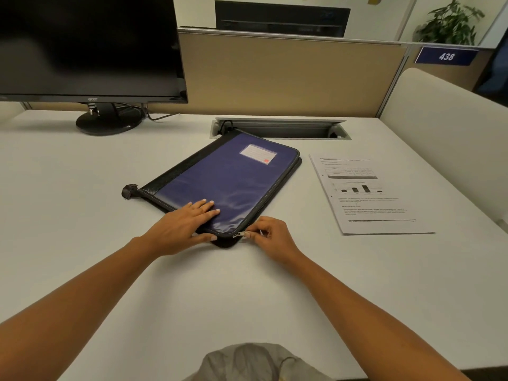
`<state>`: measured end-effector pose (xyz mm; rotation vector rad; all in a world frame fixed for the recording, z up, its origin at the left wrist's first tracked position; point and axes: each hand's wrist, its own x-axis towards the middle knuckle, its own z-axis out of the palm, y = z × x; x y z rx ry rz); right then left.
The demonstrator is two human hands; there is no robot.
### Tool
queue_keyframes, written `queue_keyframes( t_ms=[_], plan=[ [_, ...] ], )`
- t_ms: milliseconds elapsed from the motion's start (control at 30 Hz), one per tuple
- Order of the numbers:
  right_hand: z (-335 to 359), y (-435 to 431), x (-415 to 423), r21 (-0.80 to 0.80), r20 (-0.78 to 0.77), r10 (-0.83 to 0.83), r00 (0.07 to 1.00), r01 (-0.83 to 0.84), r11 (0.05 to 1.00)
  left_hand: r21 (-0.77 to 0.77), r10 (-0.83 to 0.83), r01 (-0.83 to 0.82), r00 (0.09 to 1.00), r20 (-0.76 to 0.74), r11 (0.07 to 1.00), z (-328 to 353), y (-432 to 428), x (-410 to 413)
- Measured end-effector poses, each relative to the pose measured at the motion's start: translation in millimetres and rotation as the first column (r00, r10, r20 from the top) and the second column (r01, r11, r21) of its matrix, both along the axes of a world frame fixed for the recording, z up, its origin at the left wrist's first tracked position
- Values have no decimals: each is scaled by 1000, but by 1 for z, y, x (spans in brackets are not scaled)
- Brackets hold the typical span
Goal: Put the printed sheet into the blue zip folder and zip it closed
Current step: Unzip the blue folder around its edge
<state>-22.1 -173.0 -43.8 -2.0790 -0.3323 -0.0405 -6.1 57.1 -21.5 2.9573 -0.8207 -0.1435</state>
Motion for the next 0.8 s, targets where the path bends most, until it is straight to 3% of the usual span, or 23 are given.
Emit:
queue_keyframes(
  t_ms=[100,300,800],
  plan=[
    [0,-13,1,-10,-14,-49,999,49,999,-7,52,-52,998,28,999,0,1,5],
    [-3,-19,-6,-15,9,-103,995,103,995,124,47,-63,991,124,990,1,-19,6],
    [-4,-8,-19,-55,73,-119,990,123,991,173,76,-95,991,114,980,-1,-59,7]
  ],
)
